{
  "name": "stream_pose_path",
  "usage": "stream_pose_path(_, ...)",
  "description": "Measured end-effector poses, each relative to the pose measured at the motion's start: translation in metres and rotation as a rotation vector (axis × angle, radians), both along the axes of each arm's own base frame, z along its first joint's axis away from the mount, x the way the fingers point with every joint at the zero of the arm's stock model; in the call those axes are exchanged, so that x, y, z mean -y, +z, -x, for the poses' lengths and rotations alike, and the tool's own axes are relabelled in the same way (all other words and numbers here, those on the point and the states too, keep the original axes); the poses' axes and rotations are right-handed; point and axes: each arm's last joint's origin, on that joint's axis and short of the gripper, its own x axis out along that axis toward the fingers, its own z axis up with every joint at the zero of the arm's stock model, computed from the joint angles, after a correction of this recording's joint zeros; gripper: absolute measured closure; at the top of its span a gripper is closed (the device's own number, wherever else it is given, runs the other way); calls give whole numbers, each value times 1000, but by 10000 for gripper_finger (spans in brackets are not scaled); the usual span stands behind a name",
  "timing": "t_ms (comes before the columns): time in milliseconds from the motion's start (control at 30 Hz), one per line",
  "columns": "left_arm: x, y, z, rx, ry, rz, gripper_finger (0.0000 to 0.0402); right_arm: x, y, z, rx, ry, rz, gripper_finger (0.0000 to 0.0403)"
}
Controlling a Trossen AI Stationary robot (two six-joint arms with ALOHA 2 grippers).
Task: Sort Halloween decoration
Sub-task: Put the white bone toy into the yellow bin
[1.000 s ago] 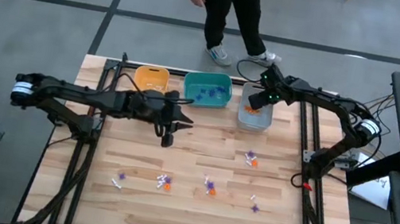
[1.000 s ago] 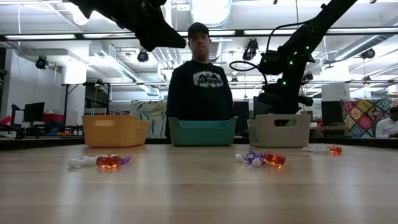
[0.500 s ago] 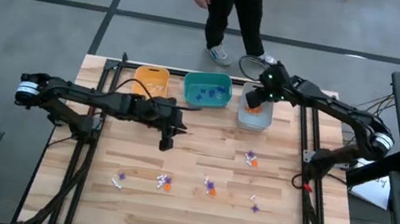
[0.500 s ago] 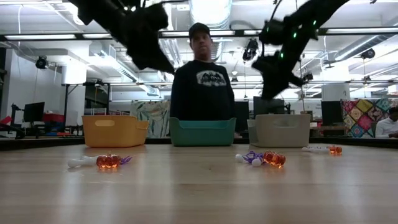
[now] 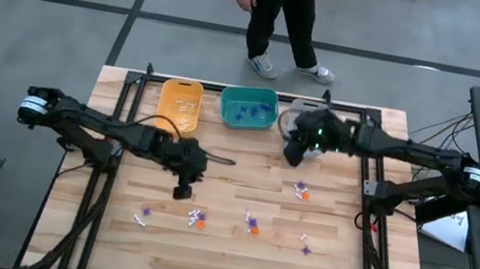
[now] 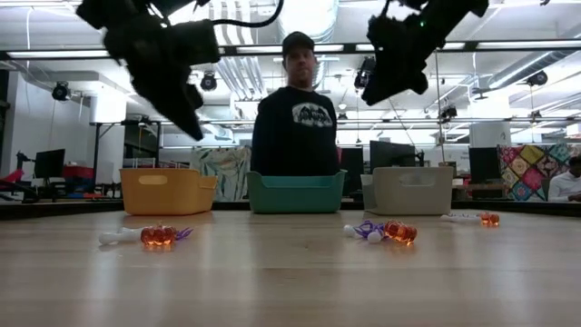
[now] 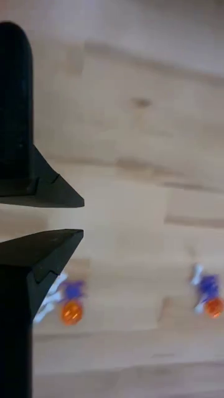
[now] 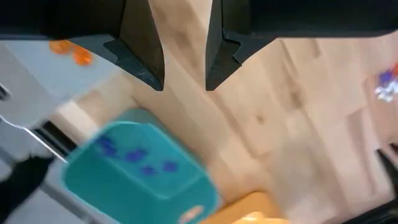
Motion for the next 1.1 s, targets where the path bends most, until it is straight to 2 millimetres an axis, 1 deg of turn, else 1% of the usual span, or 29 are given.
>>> stream_pose_path(200, 23, -19, 11, -56, 33, 75, 352, -41, -2, -17, 86, 124, 36, 298)
stream_pose_path(267, 31, -24, 14, -62, 29, 89, 348, -51, -1, -20, 113, 159, 39, 298)
stream_pose_path(400, 48, -29, 21, -79, -17, 80, 329, -63, 1, -24, 148, 201, 40, 298)
stream_pose_path(533, 64, -34, 28, -64, -64, 56, 301, -70, -2, -23, 137, 184, 71, 298)
stream_pose_path(700, 76, -47, 33, 2, -10, -22, 260, -72, -5, -22, 128, 152, 85, 298)
stream_pose_path(867, 84, -56, 30, 13, 41, -62, 223, -71, -7, -22, 125, 142, 73, 298)
stream_pose_path(967, 88, -63, 25, 26, 42, -53, 210, -71, -8, -22, 125, 142, 73, 298)
stream_pose_path(1100, 91, -76, 21, -7, 43, -58, 206, -71, -8, -22, 122, 147, 80, 298)
